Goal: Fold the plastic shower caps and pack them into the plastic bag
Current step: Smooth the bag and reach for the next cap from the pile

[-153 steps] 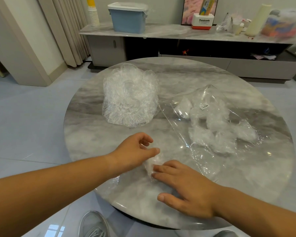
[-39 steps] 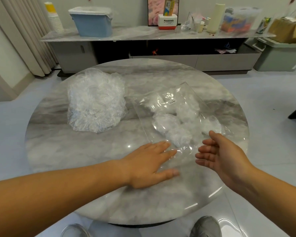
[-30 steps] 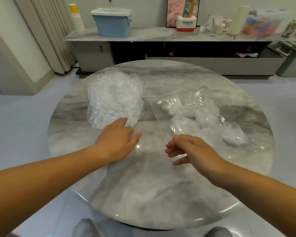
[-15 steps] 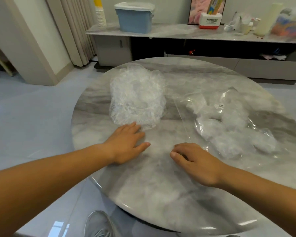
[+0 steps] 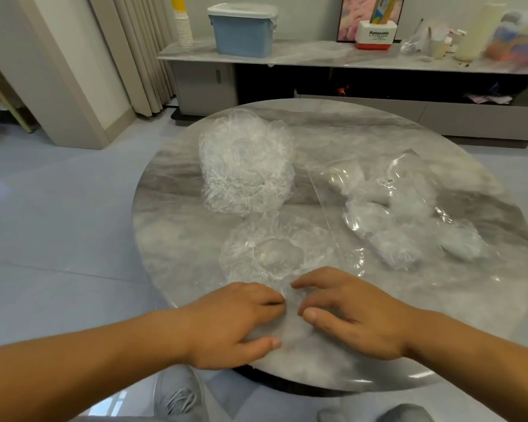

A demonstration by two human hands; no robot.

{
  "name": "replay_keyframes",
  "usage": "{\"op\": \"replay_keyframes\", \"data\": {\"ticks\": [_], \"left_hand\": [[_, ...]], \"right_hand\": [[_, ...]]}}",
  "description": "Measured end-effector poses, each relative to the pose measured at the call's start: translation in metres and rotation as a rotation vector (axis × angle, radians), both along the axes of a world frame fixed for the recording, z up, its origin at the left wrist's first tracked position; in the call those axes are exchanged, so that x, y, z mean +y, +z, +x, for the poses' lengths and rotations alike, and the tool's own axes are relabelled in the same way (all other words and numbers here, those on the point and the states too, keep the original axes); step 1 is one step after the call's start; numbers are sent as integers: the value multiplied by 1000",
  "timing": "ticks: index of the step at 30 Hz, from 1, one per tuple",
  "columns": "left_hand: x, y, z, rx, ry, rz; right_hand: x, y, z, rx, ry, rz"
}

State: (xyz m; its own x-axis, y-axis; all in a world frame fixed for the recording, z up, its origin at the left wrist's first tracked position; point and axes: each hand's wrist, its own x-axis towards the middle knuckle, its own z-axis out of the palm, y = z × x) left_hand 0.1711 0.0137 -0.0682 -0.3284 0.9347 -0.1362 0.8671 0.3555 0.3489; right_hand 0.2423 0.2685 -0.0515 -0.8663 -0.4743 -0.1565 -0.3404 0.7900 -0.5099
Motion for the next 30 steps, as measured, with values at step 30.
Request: {"op": "replay_keyframes", "data": {"ticks": [30], "left_hand": [[26,-4,-48,-431,757,197]], "right_hand": [[-15,-20,-43,4,-405,-8]]}}
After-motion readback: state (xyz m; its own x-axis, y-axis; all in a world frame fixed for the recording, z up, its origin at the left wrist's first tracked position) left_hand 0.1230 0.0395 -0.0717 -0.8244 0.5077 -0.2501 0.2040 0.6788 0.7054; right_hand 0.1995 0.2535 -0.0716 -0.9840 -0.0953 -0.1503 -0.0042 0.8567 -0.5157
